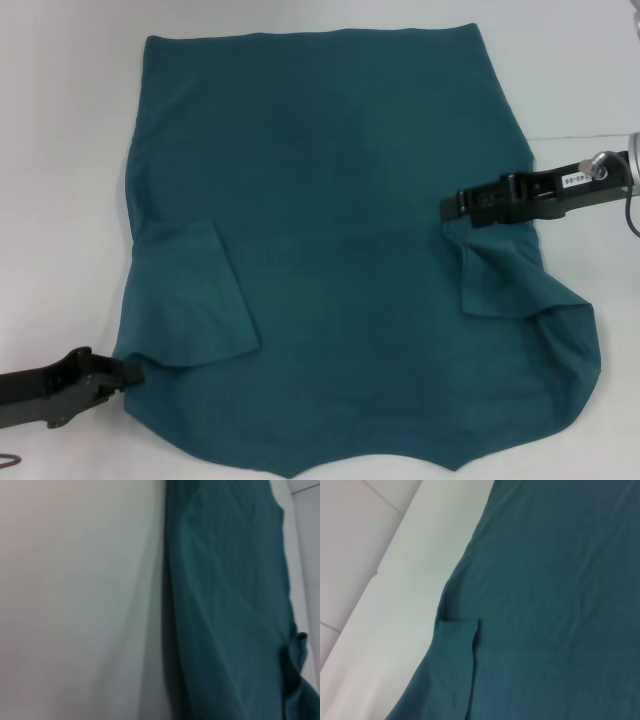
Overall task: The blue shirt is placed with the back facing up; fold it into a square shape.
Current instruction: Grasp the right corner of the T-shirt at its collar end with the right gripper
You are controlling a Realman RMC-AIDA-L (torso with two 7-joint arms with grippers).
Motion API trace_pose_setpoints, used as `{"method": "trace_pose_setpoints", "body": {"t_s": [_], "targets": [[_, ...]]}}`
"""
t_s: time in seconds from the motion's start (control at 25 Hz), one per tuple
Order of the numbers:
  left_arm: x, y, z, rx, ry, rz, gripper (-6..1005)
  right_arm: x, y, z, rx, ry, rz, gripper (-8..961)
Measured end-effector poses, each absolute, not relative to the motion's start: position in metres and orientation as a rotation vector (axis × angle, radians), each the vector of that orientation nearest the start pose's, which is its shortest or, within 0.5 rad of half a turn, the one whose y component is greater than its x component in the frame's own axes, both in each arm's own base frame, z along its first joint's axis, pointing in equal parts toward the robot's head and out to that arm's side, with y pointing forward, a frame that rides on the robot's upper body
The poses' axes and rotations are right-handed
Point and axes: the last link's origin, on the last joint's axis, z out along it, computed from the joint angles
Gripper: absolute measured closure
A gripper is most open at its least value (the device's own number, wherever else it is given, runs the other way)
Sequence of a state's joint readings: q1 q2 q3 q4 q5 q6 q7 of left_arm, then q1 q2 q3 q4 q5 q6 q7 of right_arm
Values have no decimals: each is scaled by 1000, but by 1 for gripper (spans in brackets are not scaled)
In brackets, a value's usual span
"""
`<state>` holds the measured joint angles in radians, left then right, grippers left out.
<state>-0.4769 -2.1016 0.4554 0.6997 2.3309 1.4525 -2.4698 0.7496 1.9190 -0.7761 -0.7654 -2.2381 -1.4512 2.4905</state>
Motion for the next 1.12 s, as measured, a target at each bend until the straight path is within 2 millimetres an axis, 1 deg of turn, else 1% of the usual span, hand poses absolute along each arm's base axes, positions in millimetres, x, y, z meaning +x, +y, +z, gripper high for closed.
{"method": "trace_pose_setpoints", "body": {"t_s": [0.08, 0.2, 0.32, 0.4, 0.56, 0.84, 0.92, 1.04, 1.12], "targets": [[-326, 310, 8, 2163, 2429, 738, 904, 234, 412, 68, -2307, 1639, 407, 266], [-324, 310, 9, 2173, 2403, 760, 942, 238, 411, 73, -2295, 1639, 440, 266], [-323, 311, 10, 2178, 2397, 765, 980, 241, 407, 78, -2320, 1629, 422, 266], [-323, 311, 10, 2180, 2395, 764, 980, 246, 402, 82, -2329, 1650, 384, 267], [-322, 313, 9, 2189, 2395, 756, 980, 263, 389, 94, -2298, 1727, 251, 267], [-322, 315, 10, 2191, 2398, 753, 980, 291, 362, 129, -2240, 1769, 91, 269], [-320, 316, 9, 2194, 2394, 754, 979, 297, 357, 135, -2223, 1776, 56, 269], [-319, 318, 9, 2197, 2389, 755, 979, 308, 350, 138, -2186, 1796, -12, 269], [-318, 319, 9, 2200, 2386, 754, 979, 313, 347, 134, -2167, 1808, -29, 270]]}}
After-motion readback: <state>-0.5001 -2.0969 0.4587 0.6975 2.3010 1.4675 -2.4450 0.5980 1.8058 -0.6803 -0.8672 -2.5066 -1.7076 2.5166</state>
